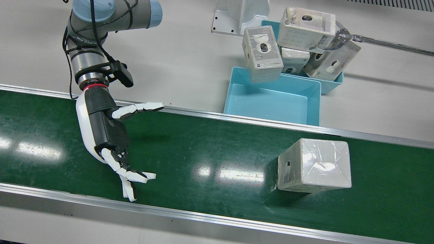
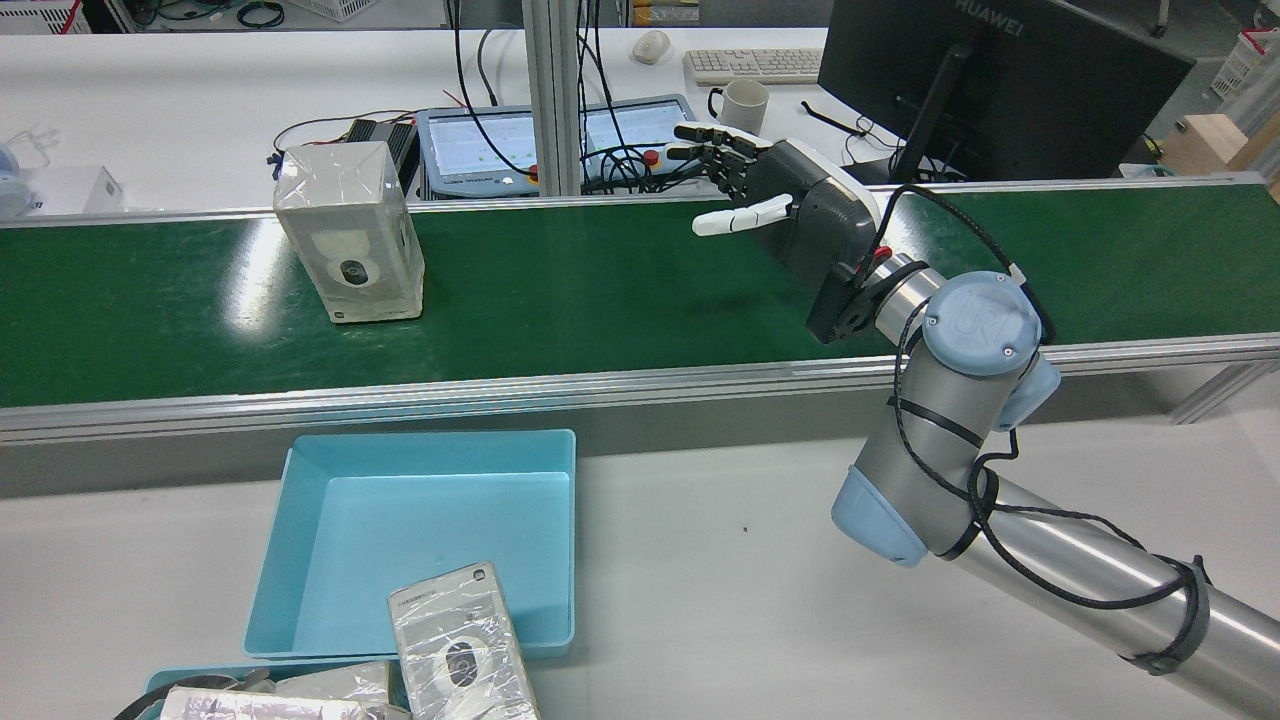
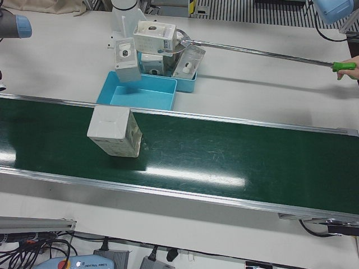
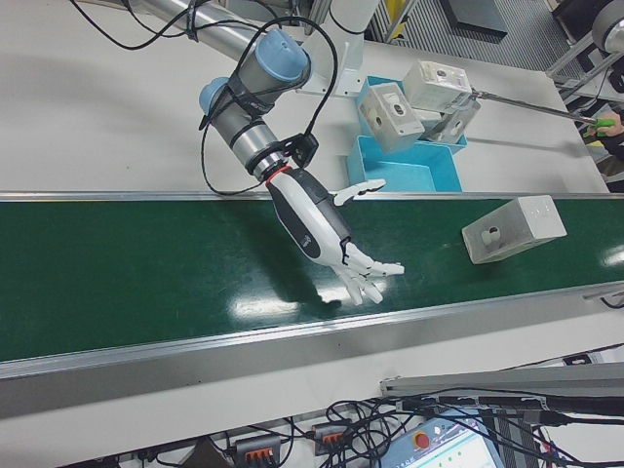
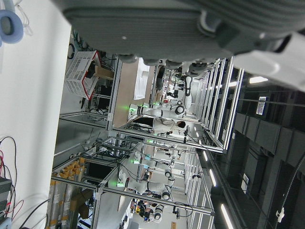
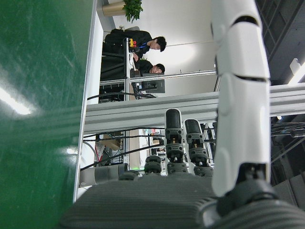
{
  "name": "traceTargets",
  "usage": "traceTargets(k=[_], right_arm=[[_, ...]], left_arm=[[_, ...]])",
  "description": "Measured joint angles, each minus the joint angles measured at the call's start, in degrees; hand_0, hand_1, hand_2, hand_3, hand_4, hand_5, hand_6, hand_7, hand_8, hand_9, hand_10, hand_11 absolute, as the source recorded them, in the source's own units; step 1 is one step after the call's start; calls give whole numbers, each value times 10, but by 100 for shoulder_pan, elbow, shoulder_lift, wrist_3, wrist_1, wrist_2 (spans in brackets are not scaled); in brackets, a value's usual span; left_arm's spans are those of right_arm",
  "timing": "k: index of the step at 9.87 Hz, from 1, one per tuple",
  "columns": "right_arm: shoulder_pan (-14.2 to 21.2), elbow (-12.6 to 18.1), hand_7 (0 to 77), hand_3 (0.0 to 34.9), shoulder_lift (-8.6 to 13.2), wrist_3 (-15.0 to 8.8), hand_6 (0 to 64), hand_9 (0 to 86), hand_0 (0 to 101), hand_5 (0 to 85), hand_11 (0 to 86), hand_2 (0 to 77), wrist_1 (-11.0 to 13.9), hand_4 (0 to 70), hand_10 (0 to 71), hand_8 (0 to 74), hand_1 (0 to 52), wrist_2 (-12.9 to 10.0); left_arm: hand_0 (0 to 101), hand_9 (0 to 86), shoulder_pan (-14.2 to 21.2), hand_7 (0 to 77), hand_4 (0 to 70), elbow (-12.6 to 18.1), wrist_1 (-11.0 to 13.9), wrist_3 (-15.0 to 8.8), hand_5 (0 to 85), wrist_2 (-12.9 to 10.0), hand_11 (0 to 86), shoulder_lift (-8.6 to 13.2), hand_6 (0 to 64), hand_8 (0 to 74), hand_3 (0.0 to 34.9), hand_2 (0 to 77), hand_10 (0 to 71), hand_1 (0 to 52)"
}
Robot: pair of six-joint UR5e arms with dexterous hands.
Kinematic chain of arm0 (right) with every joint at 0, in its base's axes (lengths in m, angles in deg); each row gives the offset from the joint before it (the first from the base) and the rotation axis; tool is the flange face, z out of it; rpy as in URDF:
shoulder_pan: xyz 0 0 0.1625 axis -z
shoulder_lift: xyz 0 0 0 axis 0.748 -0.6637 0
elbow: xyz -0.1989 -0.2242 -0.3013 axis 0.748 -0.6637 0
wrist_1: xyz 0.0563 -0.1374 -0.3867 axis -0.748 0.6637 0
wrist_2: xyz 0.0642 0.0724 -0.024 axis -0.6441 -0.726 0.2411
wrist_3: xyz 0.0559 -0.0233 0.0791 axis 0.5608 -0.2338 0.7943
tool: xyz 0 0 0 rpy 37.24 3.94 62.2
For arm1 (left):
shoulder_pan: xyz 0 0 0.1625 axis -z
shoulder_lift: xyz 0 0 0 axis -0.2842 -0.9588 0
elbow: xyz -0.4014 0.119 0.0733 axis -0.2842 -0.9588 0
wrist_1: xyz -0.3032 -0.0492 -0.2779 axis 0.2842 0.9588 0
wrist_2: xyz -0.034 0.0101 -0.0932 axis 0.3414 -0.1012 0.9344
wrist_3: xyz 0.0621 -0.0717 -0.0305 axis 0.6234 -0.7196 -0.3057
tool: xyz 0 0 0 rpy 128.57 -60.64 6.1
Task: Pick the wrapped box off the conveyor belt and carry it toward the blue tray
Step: 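Wait with the open right hand as the white wrapped box reaches it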
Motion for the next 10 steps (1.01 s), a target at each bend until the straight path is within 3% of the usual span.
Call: traceTargets(k=[3,4,10], right_arm=[[39,-185,262,0,170,-13,114,54,493,180,11,109,24,142,0,44,153,-121],[42,-207,262,0,185,-14,93,54,492,180,11,114,26,142,0,27,175,-130],[40,-217,251,0,173,-4,98,44,493,180,11,125,27,136,0,27,175,-112]], left_arm=[[0,5,0,5,0,0,0,0,11,0,5,0,5,5,0,11,5,0],[0,5,0,5,0,0,0,0,11,0,5,0,5,5,0,11,5,0],[0,5,0,5,0,0,0,0,11,0,5,0,5,5,0,11,5,0]])
